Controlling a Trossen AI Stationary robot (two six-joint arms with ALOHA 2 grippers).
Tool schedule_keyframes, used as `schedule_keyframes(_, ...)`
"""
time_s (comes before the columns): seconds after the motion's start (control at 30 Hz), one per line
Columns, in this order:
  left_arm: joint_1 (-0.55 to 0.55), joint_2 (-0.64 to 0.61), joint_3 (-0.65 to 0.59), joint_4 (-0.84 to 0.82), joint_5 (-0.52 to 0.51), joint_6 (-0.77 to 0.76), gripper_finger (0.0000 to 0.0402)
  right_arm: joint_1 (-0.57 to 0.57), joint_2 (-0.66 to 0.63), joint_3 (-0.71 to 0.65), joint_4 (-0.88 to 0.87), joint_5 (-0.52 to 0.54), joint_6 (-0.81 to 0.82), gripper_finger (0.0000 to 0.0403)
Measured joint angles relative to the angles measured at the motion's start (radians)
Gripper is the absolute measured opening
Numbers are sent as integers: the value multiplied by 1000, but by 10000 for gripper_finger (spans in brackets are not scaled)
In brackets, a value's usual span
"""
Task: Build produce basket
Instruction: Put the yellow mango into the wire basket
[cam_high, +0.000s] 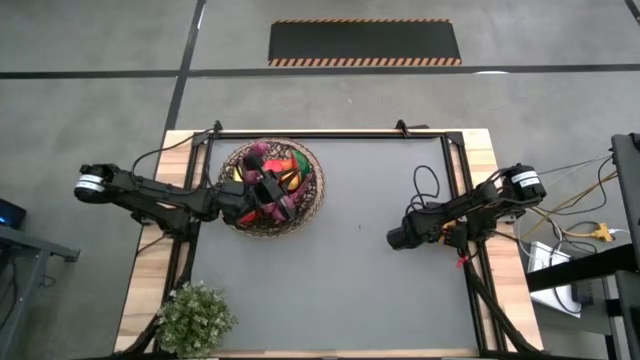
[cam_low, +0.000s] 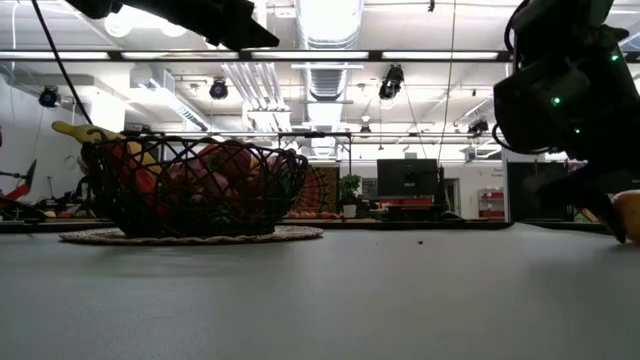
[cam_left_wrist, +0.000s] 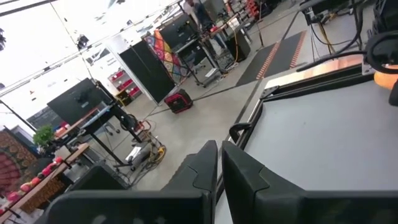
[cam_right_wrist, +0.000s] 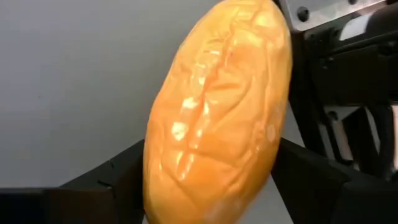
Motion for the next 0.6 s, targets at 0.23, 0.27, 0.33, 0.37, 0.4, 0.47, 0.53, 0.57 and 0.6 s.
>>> schedule_keyframes(0.23,2,0,0,1,0,-1,6,0,0,-10,2,7,-15,219)
schedule_keyframes(0.27,2,0,0,1,0,-1,6,0,0,-10,2,7,-18,213)
schedule_keyframes(0.33,4,0,0,1,0,-2,6,0,0,-10,2,10,-38,207)
schedule_keyframes(0.37,4,0,0,1,0,-2,6,0,0,-9,2,19,-49,207)
schedule_keyframes(0.4,4,0,0,1,0,-2,6,0,0,-4,0,36,-66,207)
schedule_keyframes(0.47,4,0,-2,2,0,-3,6,0,0,14,0,76,-131,207)
schedule_keyframes(0.53,4,0,-8,0,0,-5,6,0,0,47,11,144,-254,208)
schedule_keyframes(0.57,3,0,-11,0,0,-5,6,0,-1,67,28,174,-321,208)
schedule_keyframes(0.6,0,0,-17,1,0,-8,6,1,-1,87,57,204,-405,208)
